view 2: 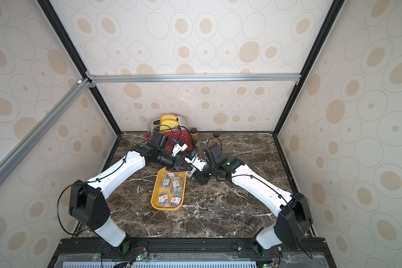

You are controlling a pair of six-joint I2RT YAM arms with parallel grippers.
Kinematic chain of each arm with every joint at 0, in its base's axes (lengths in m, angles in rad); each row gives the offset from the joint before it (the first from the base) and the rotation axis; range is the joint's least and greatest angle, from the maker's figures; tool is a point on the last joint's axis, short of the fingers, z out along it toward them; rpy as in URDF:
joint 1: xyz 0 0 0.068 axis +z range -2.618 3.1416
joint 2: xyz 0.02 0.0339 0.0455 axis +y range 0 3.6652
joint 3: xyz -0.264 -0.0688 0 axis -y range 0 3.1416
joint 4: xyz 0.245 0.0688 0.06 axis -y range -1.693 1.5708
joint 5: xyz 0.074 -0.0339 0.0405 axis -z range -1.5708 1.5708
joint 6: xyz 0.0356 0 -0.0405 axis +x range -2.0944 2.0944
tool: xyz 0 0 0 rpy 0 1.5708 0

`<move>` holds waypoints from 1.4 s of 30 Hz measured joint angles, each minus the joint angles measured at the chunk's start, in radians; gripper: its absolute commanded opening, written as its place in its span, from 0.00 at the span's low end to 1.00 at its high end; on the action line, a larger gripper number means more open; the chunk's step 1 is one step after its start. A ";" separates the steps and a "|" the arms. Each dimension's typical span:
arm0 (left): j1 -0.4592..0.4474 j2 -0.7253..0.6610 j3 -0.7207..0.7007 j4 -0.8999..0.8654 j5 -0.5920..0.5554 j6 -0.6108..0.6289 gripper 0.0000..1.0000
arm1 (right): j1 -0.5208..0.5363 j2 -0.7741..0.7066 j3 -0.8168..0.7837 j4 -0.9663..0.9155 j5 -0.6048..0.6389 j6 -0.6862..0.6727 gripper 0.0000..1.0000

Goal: Take the paper clips out of the storage box
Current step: Place the boxed paper clips at the center of the board.

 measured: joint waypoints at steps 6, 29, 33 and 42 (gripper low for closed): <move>0.000 0.004 0.000 0.003 -0.009 -0.002 0.30 | 0.002 0.018 0.013 -0.011 -0.001 0.002 0.33; 0.056 -0.182 -0.024 0.129 -0.211 -0.098 0.76 | -0.312 0.055 0.082 -0.230 0.036 0.147 0.26; 0.062 -0.213 -0.054 0.154 -0.233 -0.109 0.76 | -0.422 0.132 0.086 -0.269 0.039 0.183 0.26; 0.062 -0.229 -0.140 0.161 -0.270 -0.125 0.75 | -0.524 0.311 0.092 -0.271 0.072 0.229 0.27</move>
